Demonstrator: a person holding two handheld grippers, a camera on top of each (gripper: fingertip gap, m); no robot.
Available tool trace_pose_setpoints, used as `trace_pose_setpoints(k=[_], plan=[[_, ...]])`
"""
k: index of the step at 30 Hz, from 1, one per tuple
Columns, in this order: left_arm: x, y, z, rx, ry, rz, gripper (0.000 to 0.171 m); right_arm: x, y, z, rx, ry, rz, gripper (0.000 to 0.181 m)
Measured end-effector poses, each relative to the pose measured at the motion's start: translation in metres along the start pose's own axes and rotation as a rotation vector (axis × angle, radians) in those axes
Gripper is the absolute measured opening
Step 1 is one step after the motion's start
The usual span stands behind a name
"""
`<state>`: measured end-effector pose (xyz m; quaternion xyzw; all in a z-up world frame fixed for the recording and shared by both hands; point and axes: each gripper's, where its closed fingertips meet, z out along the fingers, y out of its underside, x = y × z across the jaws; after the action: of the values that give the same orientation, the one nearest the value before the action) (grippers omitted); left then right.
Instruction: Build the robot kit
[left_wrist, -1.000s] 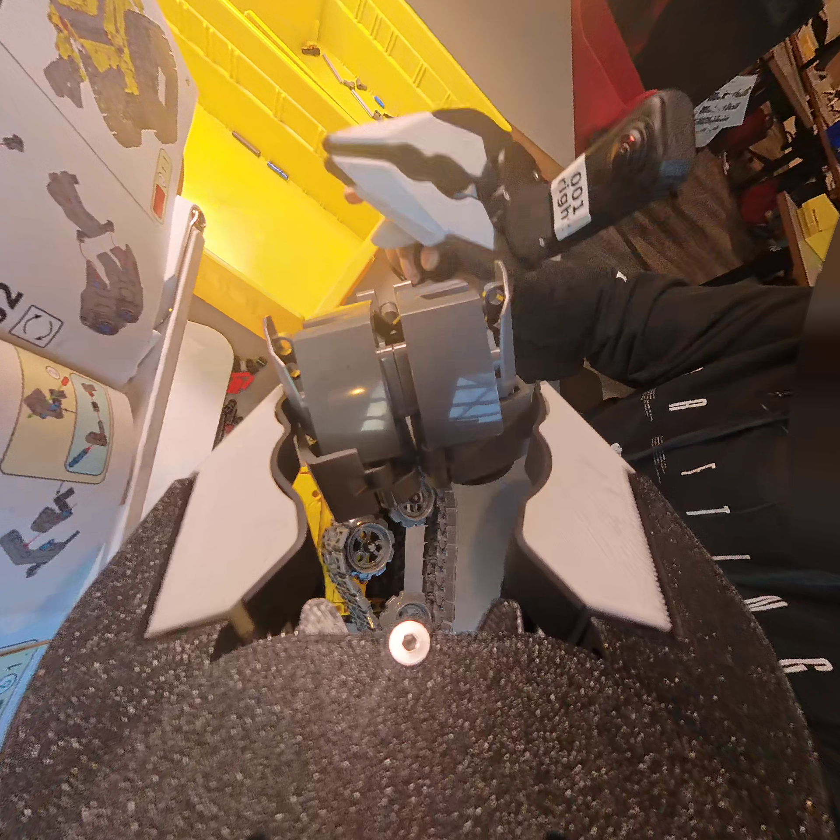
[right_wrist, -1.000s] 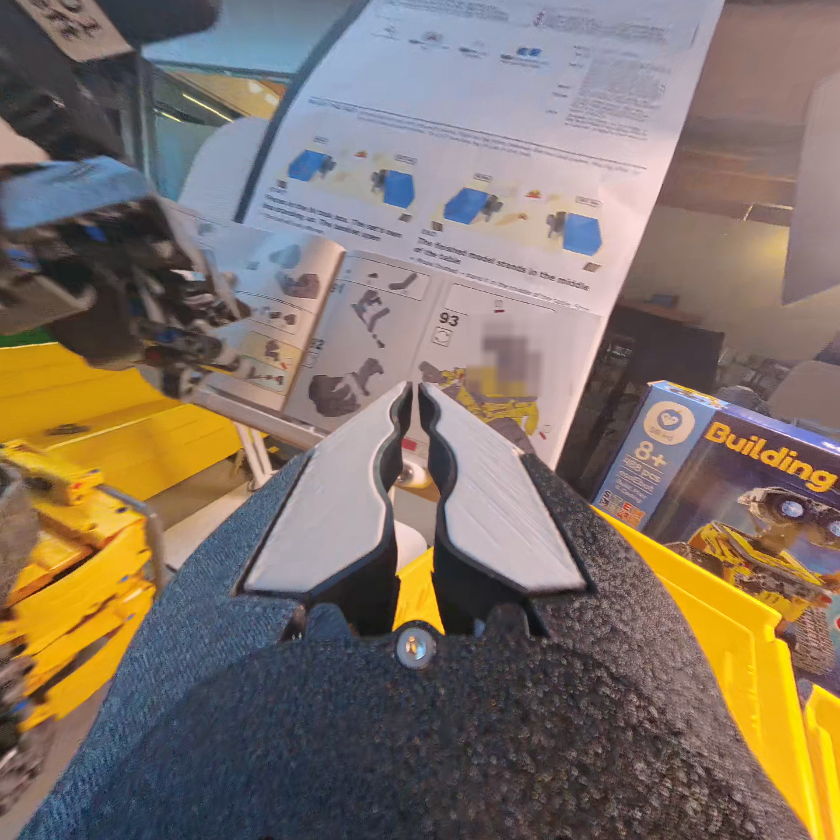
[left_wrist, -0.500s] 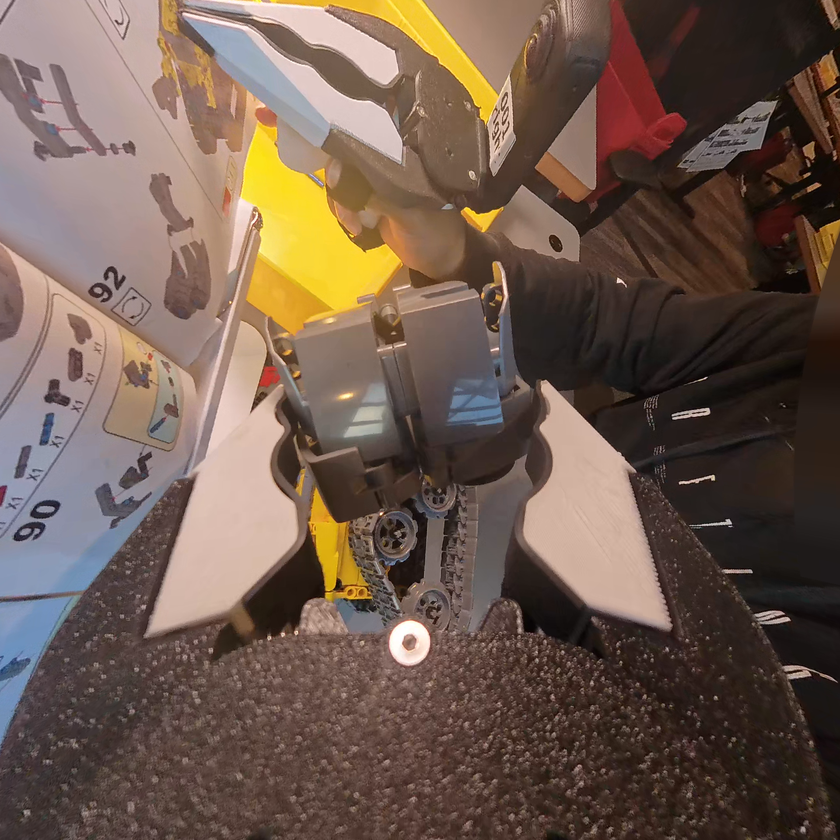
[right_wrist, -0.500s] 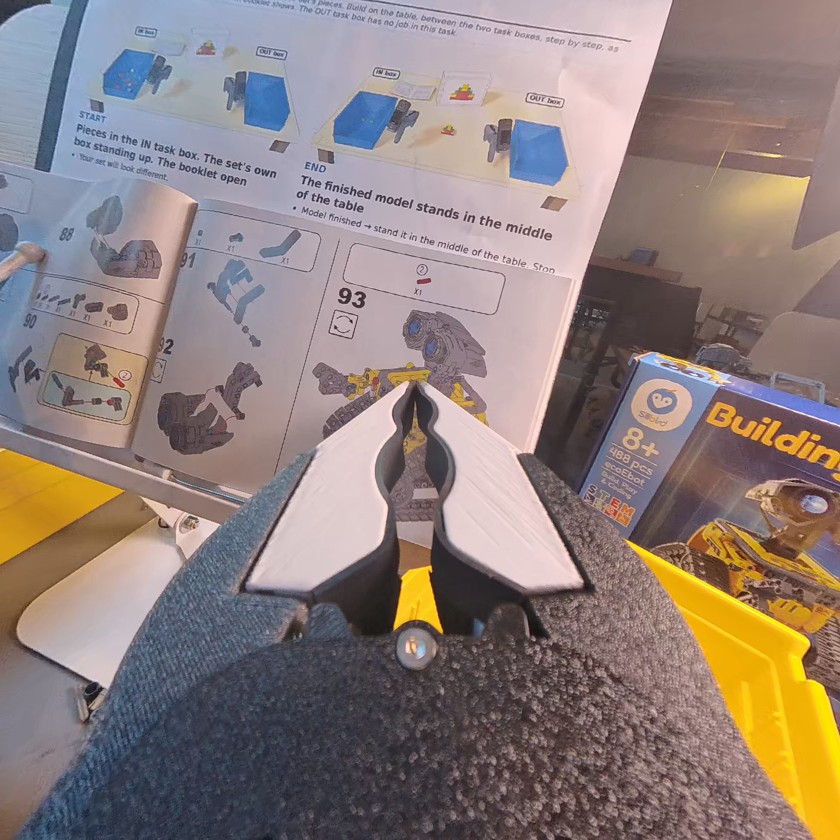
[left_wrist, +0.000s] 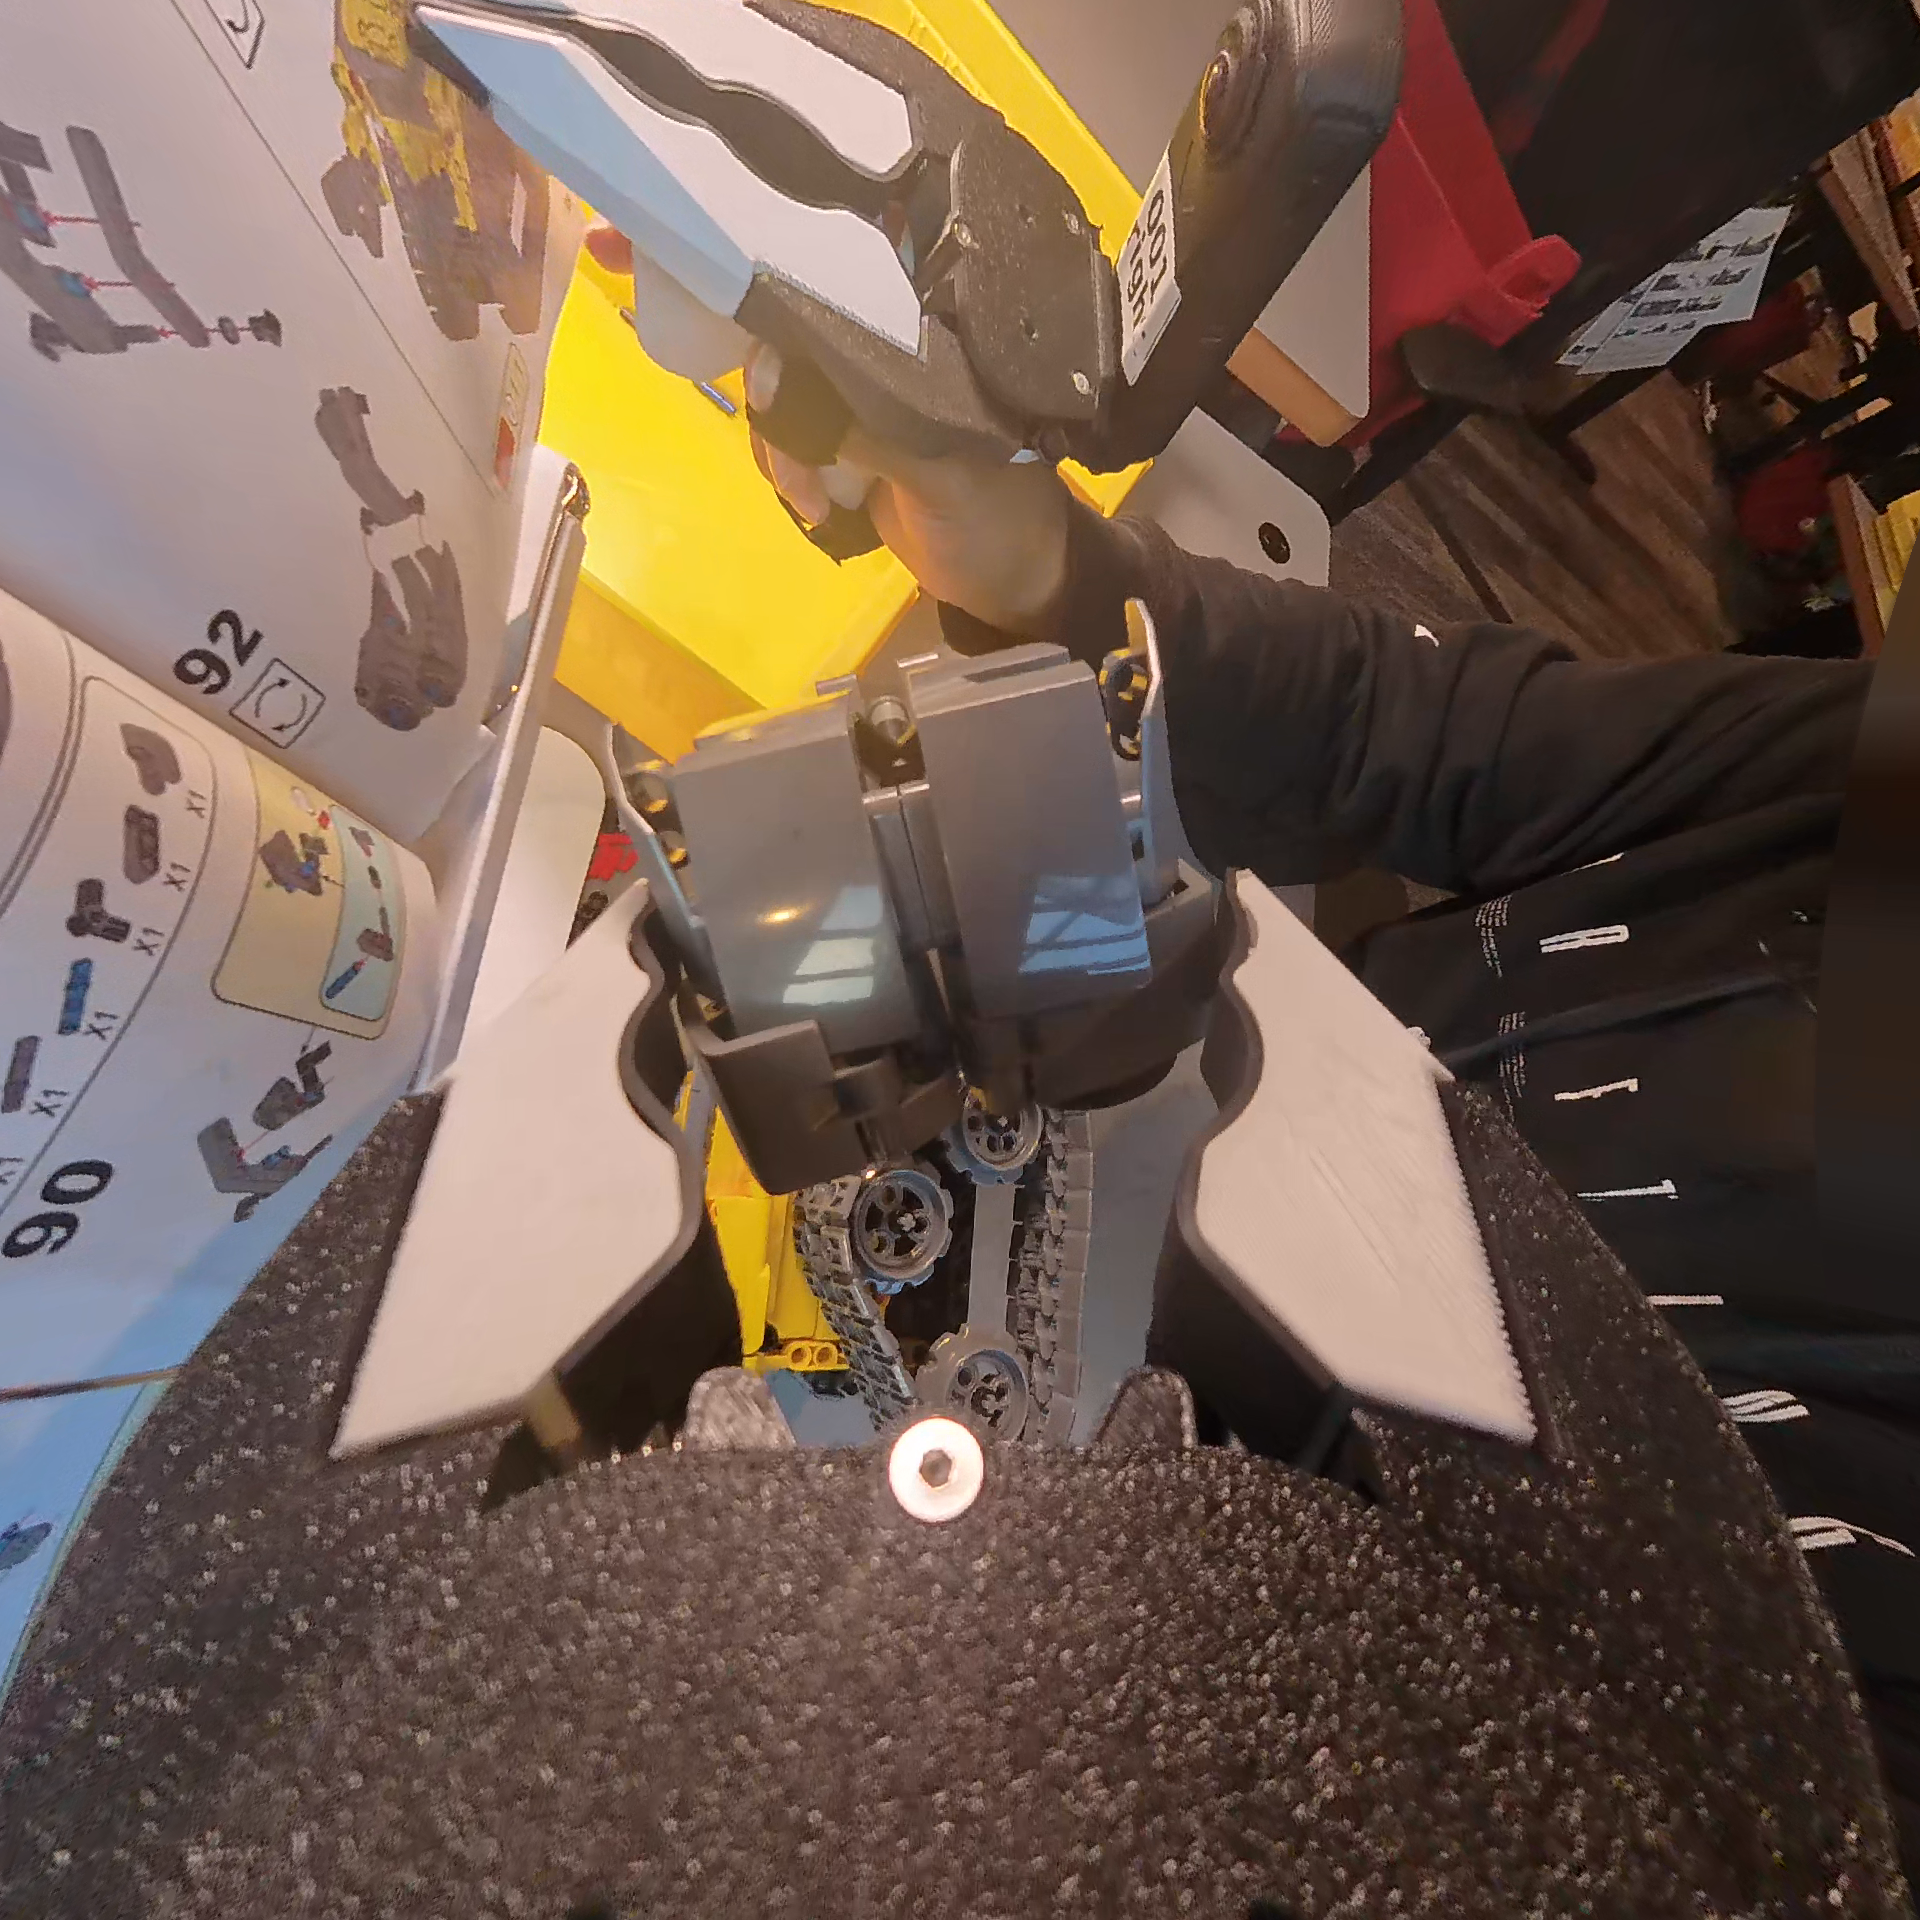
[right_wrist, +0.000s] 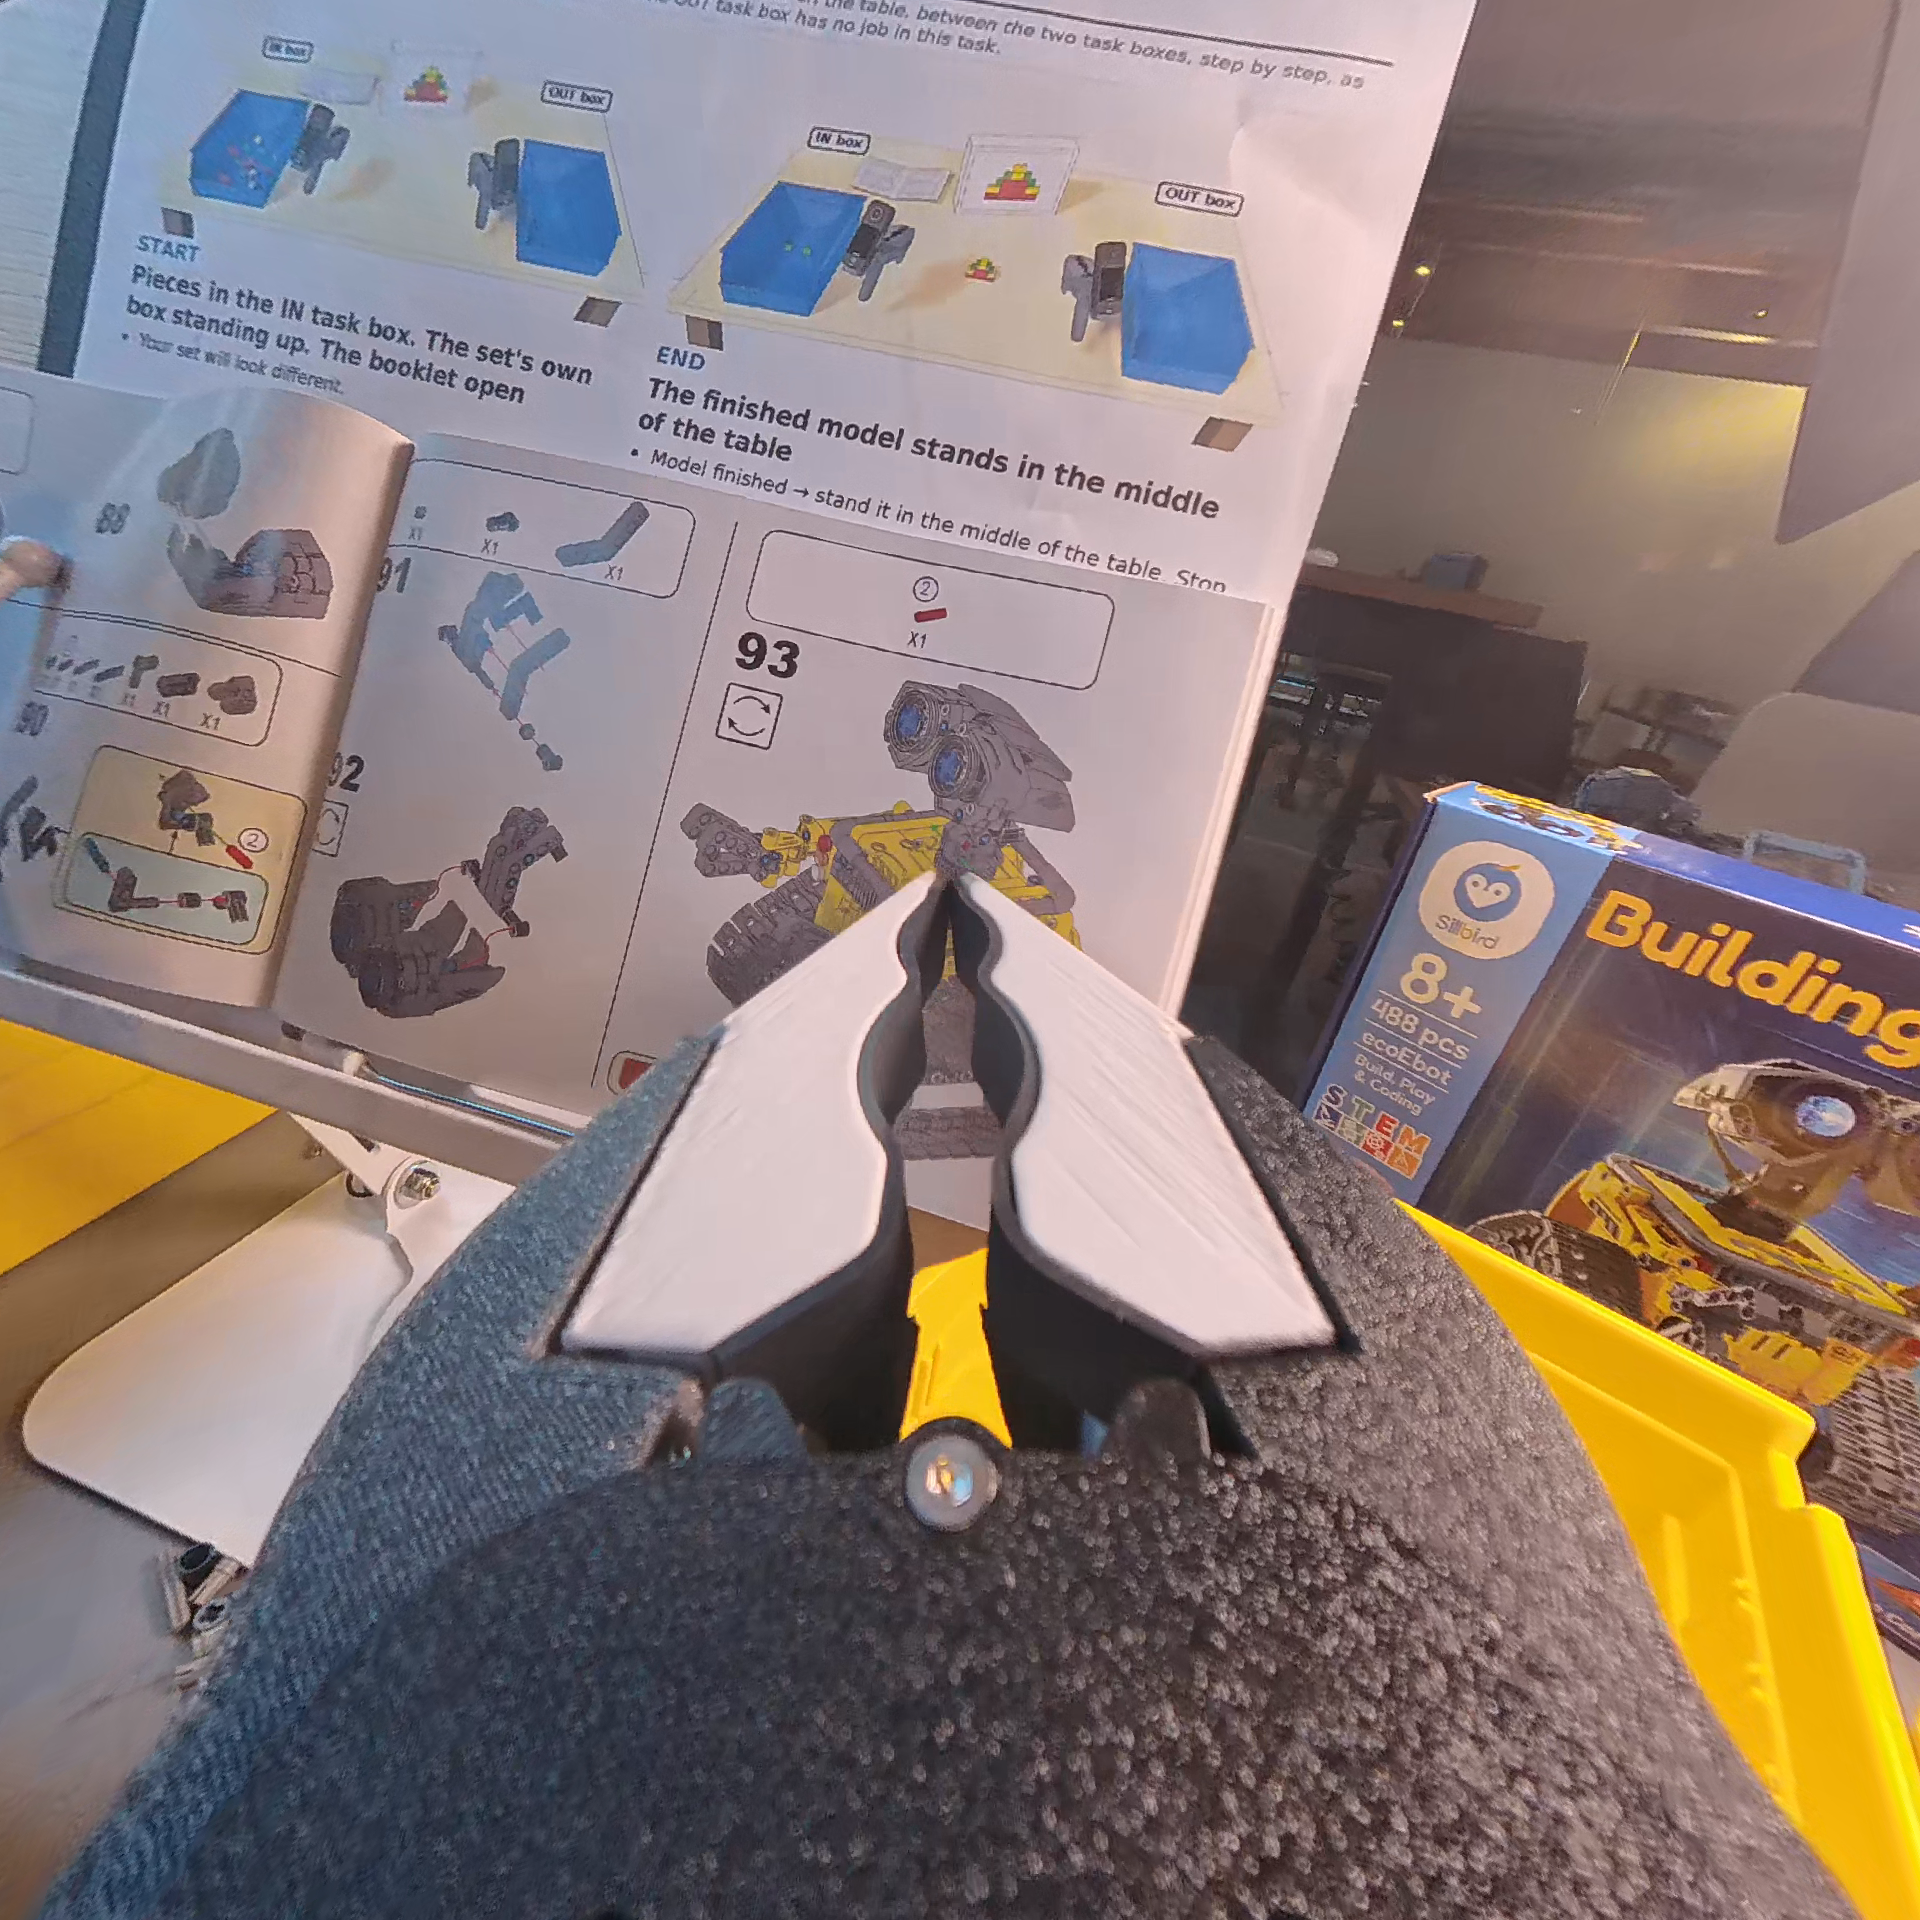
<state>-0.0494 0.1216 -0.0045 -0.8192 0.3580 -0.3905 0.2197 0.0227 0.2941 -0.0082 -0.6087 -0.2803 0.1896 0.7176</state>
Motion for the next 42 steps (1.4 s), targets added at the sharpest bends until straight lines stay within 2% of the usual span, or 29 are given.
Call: trace_pose_setpoints(k=[16, 20, 22, 25, 27, 30, 33, 35, 37, 39, 42], plan=[[0.001, -0.003, -0.001, -0.005, -0.008, 0.004, 0.102, 0.008, -0.006, 0.004, -0.002, 0.009, -0.01, 0.0], [0.007, -0.002, -0.002, 0.022, 0.006, 0.011, 0.102, 0.001, -0.011, -0.006, 0.015, -0.029, 0.014, 0.003], [0.014, 0.003, -0.002, 0.042, 0.019, 0.02, 0.102, -0.016, -0.025, -0.025, 0.08, -0.12, 0.034, 0.008], [0.033, 0.021, 0.0, 0.066, 0.059, 0.028, 0.102, -0.067, -0.036, -0.068, 0.123, -0.369, 0.03, 0.014], [0.053, 0.036, 0.003, 0.098, 0.101, 0.023, 0.102, -0.108, -0.035, -0.109, 0.128, -0.559, -0.01, 0.02], [0.086, 0.061, 0.011, 0.168, 0.155, 0.012, 0.102, -0.157, -0.029, -0.171, 0.124, -0.729, -0.06, 0.031], [0.116, 0.091, 0.025, 0.235, 0.201, -0.025, 0.102, -0.197, -0.022, -0.219, 0.1, -0.807, -0.112, 0.041], [0.131, 0.113, 0.037, 0.279, 0.256, -0.087, 0.102, -0.215, -0.016, -0.238, 0.087, -0.811, -0.157, 0.048], [0.141, 0.137, 0.052, 0.311, 0.317, -0.166, 0.102, -0.23, -0.009, -0.251, 0.074, -0.805, -0.204, 0.047], [0.144, 0.16, 0.067, 0.347, 0.373, -0.266, 0.101, -0.248, 0.001, -0.266, 0.05, -0.854, -0.256, 0.031], [0.145, 0.19, 0.082, 0.387, 0.462, -0.393, 0.101, -0.266, 0.029, -0.283, -0.057, -0.952, -0.302, 0.031]])
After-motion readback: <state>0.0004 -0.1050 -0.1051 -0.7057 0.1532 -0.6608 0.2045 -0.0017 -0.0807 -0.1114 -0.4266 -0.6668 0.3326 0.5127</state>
